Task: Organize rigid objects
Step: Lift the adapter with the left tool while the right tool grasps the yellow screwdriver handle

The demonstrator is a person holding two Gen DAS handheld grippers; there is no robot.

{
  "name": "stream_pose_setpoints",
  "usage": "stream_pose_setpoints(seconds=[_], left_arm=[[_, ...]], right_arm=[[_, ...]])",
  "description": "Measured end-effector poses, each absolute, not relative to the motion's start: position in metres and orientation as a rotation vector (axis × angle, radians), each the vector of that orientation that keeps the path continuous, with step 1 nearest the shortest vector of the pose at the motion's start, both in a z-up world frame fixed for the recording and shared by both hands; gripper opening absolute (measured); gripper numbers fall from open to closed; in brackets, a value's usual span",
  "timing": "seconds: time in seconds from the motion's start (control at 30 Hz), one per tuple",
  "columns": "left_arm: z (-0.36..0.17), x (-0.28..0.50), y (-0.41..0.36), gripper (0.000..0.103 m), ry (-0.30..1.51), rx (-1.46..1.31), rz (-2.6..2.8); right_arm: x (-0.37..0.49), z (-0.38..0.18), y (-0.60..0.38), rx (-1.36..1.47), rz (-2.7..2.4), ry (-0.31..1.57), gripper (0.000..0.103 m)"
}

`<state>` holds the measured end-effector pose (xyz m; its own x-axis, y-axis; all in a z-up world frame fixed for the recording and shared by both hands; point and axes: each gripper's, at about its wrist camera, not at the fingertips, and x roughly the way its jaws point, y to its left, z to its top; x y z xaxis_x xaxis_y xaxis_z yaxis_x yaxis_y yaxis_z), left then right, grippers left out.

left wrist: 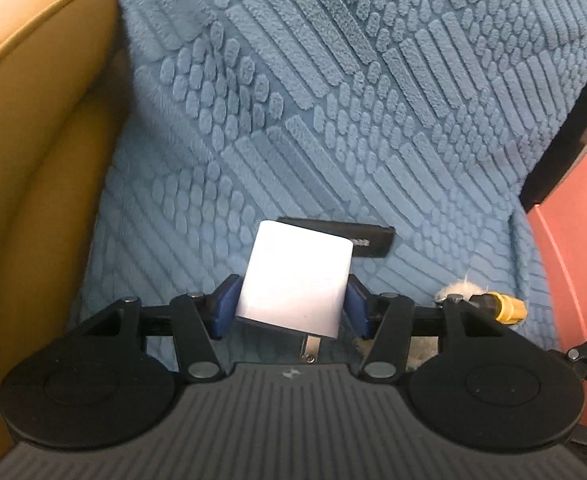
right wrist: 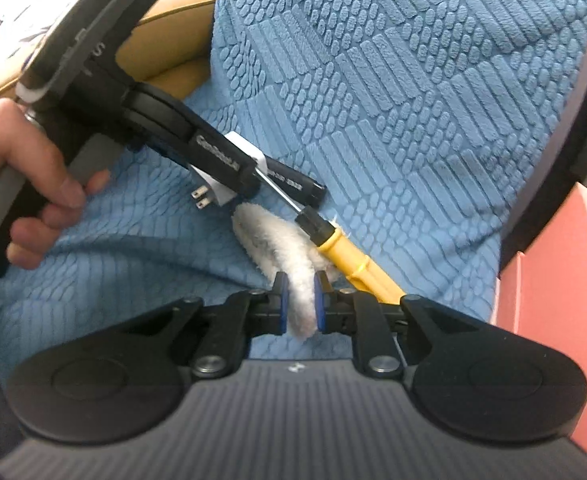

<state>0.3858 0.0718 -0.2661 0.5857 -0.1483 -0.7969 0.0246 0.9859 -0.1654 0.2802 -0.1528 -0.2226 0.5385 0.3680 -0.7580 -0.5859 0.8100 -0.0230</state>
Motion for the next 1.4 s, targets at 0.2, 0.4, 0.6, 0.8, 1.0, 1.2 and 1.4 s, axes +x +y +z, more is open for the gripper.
stream_pose_setpoints(seconds=[0.2, 0.4, 0.6, 0.8, 1.0, 1.2, 1.4], left_arm=[[-0.262, 0.356, 0.068, 0.058, 0.929, -0.173, -0.097], [-0.269, 0.318, 0.068, 0.058, 0.925, -0.239, -0.059], [-0.270, 0.288, 0.058, 0.058, 0.928, -0.266, -0.061], [-0.267, 0.265, 0.039, 0.058, 0.960, -0.284, -0.074], [-0.265, 0.248, 0.030, 0.058, 0.974, -0.288, -0.068], [-0.268, 0.251, 0.032, 0.058, 0.970, -0.297, -0.062], [-0.268, 0.255, 0.035, 0.058, 0.966, -0.314, -0.060]], right_arm=[[0.250, -0.217, -0.166, -0.256, 0.531, 0.841, 0.016], [0.216, -0.218, -0.169, -0.266, 0.496, 0.856, 0.015], [0.191, -0.214, -0.184, -0.237, 0.453, 0.870, 0.015], [0.170, -0.218, -0.193, -0.218, 0.449, 0.924, 0.015], [0.158, -0.220, -0.210, -0.095, 0.434, 0.990, 0.018], [0.167, -0.214, -0.222, -0.022, 0.381, 0.949, 0.037], [0.198, -0.219, -0.232, 0.021, 0.314, 0.911, 0.036]])
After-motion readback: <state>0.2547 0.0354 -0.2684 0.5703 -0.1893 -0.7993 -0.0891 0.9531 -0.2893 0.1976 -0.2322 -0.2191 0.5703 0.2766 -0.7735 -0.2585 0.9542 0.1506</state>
